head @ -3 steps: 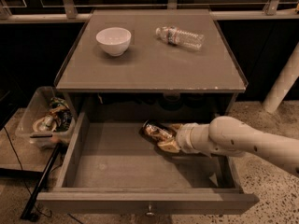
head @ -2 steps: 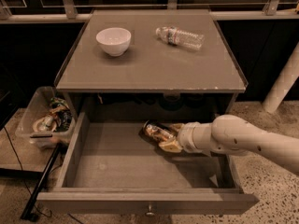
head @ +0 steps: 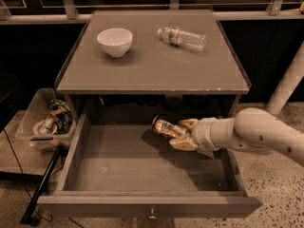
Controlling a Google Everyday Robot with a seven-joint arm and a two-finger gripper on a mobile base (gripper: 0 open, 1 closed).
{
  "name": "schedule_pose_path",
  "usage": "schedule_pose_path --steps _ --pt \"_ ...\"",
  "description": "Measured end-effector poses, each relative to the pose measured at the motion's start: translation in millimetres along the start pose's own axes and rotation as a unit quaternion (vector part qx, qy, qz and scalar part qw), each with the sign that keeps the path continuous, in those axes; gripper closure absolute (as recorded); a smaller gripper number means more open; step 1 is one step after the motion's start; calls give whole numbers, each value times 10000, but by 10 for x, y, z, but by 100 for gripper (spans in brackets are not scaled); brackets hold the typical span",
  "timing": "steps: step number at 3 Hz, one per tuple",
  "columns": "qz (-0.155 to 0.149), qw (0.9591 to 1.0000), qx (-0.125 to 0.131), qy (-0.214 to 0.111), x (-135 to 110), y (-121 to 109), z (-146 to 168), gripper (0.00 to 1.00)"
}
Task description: Pick orange can from top drawer and place on counter
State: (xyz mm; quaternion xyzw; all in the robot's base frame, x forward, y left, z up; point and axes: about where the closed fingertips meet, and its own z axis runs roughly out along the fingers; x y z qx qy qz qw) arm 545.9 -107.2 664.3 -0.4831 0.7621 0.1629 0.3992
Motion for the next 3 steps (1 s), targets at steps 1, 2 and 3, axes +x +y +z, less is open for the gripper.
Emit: schedule_pose_path --steps 1,2,3 --pt "-115 9998 -45 -161 -237 -39 -465 100" --pt "-288 9993 -49 -227 -542 -72 -948 100" --pt "-631 9979 20 -164 -944 -107 -1372 100"
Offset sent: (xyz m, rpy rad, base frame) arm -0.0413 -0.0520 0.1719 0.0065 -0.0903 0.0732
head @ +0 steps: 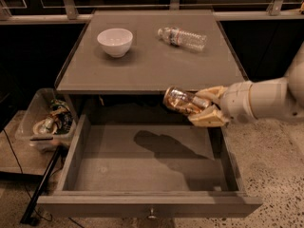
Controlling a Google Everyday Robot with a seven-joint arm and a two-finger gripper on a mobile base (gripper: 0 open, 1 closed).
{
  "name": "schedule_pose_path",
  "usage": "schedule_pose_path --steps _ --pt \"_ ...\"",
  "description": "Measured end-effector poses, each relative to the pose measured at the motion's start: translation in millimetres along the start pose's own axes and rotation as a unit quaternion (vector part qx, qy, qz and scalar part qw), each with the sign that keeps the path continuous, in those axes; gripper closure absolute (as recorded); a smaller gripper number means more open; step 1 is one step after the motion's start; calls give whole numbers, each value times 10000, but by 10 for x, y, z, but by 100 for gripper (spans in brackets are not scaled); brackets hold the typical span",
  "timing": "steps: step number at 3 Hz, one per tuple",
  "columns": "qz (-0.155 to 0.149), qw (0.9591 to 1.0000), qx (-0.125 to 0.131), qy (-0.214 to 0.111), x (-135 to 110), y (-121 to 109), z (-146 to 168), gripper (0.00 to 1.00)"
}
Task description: Pick orange can from top drawer and place on counter
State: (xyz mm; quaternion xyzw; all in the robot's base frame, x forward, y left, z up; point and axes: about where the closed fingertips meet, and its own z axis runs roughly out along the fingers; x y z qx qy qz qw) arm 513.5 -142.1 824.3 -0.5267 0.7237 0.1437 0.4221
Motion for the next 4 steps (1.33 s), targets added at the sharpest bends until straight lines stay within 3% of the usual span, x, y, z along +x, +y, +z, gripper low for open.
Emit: schedule_pose_path --steps 1,2,3,4 --pt "-562 9983 79 109 -592 -217 -303 100" --pt "-562 9983 79 109 -593 -217 -303 100" --pt "-646 9977 203 98 -702 -382 -146 100" --pt "-460 9980 407 117 -750 -816 130 100"
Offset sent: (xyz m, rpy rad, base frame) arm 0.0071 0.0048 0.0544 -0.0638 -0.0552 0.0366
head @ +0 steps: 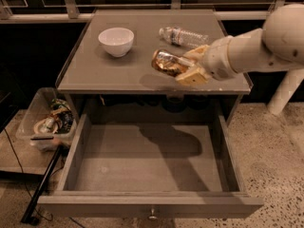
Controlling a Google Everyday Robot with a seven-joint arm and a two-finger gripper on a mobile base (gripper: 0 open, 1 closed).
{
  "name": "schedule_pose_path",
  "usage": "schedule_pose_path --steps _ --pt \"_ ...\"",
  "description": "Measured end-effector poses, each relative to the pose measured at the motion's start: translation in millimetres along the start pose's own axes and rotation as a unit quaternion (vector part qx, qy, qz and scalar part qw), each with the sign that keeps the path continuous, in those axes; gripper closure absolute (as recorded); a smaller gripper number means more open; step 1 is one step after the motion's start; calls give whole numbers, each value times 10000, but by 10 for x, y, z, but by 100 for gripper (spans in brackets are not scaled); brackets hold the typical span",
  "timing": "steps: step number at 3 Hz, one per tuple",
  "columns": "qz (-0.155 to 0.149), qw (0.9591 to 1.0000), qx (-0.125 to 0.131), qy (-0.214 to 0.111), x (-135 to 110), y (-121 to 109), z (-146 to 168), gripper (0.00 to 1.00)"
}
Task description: Pick orange can from top drawer and place on counter
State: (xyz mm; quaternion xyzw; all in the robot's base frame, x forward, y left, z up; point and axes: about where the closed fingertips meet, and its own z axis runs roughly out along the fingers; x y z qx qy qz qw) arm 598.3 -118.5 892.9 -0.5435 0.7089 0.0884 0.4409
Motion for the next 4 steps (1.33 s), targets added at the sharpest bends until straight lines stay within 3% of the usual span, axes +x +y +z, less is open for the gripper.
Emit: schedule_pose_path --steps 1,2,3,4 --pt "590 9980 213 30 71 -458 344 100" --pt "1324 9906 324 -57 230 -763 577 100" --pt "1873 9813 413 -170 347 -905 707 100" --pt "2094 9767 414 -206 366 -958 808 100"
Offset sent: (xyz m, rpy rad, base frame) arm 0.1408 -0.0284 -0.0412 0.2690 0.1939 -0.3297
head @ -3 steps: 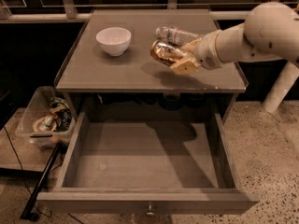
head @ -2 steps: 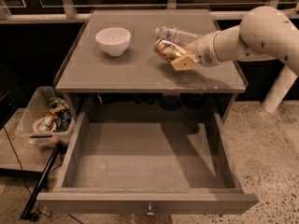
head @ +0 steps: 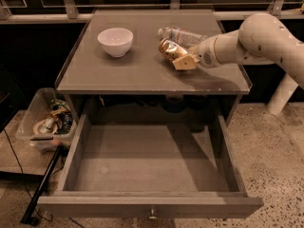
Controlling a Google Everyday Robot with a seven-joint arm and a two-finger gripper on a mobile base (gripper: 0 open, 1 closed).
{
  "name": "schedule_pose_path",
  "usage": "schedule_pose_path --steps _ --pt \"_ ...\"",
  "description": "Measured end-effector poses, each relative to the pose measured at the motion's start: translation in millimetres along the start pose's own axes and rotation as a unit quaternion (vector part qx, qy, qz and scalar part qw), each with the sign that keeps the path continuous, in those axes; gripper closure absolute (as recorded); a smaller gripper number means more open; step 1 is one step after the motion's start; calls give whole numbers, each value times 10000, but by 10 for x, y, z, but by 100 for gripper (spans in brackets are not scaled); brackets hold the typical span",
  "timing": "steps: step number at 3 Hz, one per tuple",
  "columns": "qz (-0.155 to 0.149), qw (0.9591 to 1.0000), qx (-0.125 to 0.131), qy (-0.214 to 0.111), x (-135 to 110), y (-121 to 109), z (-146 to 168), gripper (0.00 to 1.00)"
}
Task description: Pick orange can from top drawer and place on counter
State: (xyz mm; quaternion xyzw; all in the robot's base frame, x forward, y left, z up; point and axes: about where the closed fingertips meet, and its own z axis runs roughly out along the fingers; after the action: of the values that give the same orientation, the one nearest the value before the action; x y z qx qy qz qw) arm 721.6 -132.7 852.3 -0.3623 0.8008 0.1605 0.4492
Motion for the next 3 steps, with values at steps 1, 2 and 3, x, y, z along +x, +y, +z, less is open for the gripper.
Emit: schedule_pose_path --steps 1,2,3 --pt "5 10000 -2 1 1 1 2 82" --pt "5 10000 -2 1 1 1 2 59" --pt "5 10000 -2 1 1 1 2 35"
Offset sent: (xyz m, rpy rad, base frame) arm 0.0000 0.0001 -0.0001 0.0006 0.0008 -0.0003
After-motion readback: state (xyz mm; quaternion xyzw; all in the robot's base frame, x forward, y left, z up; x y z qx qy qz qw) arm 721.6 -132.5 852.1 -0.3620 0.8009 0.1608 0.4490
